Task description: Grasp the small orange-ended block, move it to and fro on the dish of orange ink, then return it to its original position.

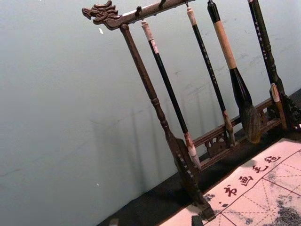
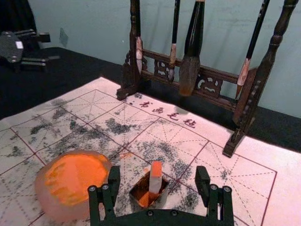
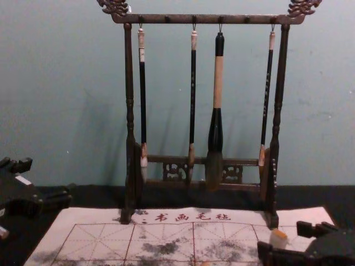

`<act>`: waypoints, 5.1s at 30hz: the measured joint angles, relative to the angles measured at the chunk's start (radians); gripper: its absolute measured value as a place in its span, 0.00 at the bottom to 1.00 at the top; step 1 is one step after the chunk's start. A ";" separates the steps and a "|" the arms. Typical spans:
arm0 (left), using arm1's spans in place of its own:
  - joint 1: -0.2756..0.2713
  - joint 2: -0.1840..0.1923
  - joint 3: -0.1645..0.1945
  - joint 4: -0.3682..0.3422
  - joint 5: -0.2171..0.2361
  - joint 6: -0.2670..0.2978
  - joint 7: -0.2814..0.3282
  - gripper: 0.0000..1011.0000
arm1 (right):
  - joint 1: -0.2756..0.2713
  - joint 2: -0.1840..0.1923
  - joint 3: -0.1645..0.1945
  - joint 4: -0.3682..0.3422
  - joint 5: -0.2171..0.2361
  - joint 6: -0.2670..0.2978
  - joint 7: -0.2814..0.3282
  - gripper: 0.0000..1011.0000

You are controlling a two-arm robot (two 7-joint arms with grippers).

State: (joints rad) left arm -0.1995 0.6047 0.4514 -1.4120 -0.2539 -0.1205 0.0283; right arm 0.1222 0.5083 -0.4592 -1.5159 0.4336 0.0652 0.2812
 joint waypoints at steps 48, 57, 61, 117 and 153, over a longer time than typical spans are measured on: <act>0.000 0.000 0.000 0.000 0.000 0.000 0.000 0.99 | 0.056 -0.061 0.005 0.087 -0.086 0.005 0.060 0.99; 0.000 0.000 0.000 0.000 0.000 0.000 0.000 0.99 | 0.057 -0.061 0.005 0.087 -0.085 0.004 0.060 0.83; 0.000 0.000 0.000 0.000 0.000 0.000 0.000 0.99 | 0.057 -0.061 0.005 0.087 -0.084 0.004 0.059 0.70; 0.000 0.000 0.000 0.000 0.000 0.000 0.000 0.99 | 0.077 -0.075 0.069 -0.023 -0.089 0.015 0.151 0.11; 0.000 0.000 0.000 0.000 0.000 0.000 0.000 0.99 | 0.249 -0.144 -0.122 0.212 -0.090 -0.011 0.336 0.11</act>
State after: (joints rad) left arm -0.1996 0.6047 0.4514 -1.4120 -0.2539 -0.1205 0.0283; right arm 0.3714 0.3646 -0.5813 -1.3044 0.3440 0.0539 0.6167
